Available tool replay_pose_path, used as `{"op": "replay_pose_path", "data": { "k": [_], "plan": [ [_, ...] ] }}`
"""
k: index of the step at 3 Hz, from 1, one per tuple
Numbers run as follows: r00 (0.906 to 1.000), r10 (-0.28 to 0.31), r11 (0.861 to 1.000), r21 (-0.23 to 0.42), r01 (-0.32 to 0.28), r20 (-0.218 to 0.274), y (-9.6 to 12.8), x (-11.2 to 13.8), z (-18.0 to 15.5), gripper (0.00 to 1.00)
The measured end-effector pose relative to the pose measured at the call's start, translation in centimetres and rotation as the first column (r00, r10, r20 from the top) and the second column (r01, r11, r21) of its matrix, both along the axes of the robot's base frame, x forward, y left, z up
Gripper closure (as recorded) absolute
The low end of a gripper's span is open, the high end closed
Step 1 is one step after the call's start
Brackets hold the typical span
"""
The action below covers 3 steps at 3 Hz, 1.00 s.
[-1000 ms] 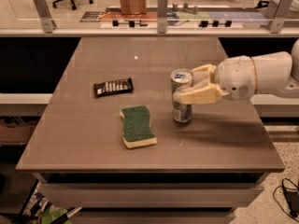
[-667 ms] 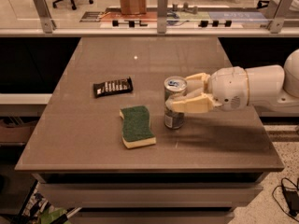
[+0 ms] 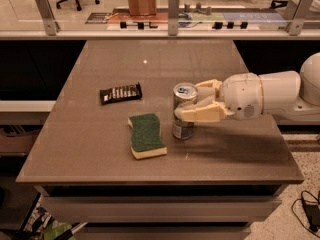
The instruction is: Move redbull can near sponge
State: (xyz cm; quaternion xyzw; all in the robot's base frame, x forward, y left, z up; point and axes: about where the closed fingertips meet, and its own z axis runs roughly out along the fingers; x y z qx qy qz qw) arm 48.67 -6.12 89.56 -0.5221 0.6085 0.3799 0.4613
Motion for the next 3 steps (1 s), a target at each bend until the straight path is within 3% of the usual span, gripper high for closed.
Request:
{"op": "replay_pose_path", "data": {
  "k": [2,3],
  "plan": [
    [1.0000,0.009,1.000,-0.001,-0.009,0.001,0.44,-0.11,0.10,0.14],
    [0.9999,0.013,1.000,-0.002,-0.013,0.002,0.66,-0.16,0.14,0.00]
  ]
}}
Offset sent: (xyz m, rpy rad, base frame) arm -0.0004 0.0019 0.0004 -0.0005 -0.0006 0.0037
